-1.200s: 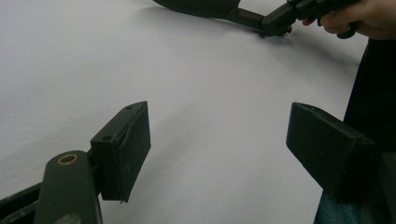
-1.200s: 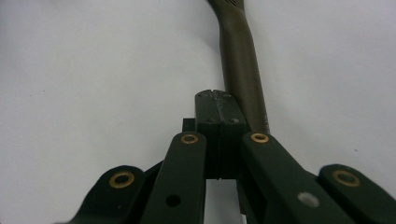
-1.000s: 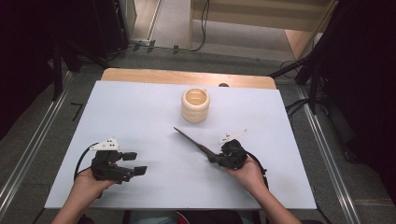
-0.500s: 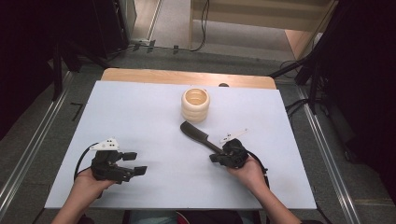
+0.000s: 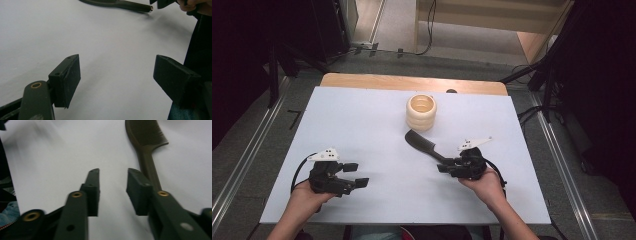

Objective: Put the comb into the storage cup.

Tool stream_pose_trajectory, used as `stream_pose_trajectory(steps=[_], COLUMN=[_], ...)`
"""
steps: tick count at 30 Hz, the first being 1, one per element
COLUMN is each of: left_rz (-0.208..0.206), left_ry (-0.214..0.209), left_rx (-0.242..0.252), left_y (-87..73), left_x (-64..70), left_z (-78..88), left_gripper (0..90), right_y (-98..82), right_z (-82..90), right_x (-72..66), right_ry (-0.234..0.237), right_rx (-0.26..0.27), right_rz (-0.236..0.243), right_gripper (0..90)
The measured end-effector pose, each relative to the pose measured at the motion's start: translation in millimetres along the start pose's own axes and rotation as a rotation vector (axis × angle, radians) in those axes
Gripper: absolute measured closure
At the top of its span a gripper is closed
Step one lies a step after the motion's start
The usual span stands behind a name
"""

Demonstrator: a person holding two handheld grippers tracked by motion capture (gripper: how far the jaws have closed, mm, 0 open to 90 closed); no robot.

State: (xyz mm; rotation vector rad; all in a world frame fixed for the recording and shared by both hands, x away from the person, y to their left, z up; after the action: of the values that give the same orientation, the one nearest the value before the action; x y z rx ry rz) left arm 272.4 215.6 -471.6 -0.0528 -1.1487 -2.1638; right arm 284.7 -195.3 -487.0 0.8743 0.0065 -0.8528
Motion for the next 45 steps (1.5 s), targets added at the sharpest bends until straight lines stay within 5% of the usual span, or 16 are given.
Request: stream_pose_trajectory(steps=[5,11,28,45], left_rz=[-0.002,-0.001,0.003,0.003], left_ry=[-0.001,-0.003,-0.010,-0.011], left_rx=[-0.003,-0.002,0.003,0.003], left_y=[0.1,0.2,0.1,0.2], left_x=[0.1,0.4,0.3,0.2], left_z=[-0.2,-0.6,-0.4,-0.1], left_gripper=[22.6,22.6,22.6,22.6], right_y=[-8.5,-21.9,-53.7,-50.5], right_z=[23.4,42.0,63.5,63.1], right_x=[-2.6,-1.4,-1.7,1.8], right_ry=[0.005,0.009,-0.029,-0.040], right_rx=[0.084,0.152,0.169,0.161], right_rz=[-0.003,-0.020,-0.017,-0.035], right_gripper=[38.2,30.6,25.7,22.4])
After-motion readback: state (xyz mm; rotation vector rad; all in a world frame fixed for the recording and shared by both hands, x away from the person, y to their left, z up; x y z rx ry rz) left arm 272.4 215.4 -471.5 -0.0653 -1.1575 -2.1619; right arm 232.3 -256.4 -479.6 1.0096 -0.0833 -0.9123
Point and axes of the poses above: each handheld gripper's, and its own axes: z roughly backward along the jaws, y roughly out of its top, x roughly to its right, the point moved 1 cm from there along -z, roughly forward along the jaws, and after that the axes turned 1 degree about -z, right-handed, at the moved point
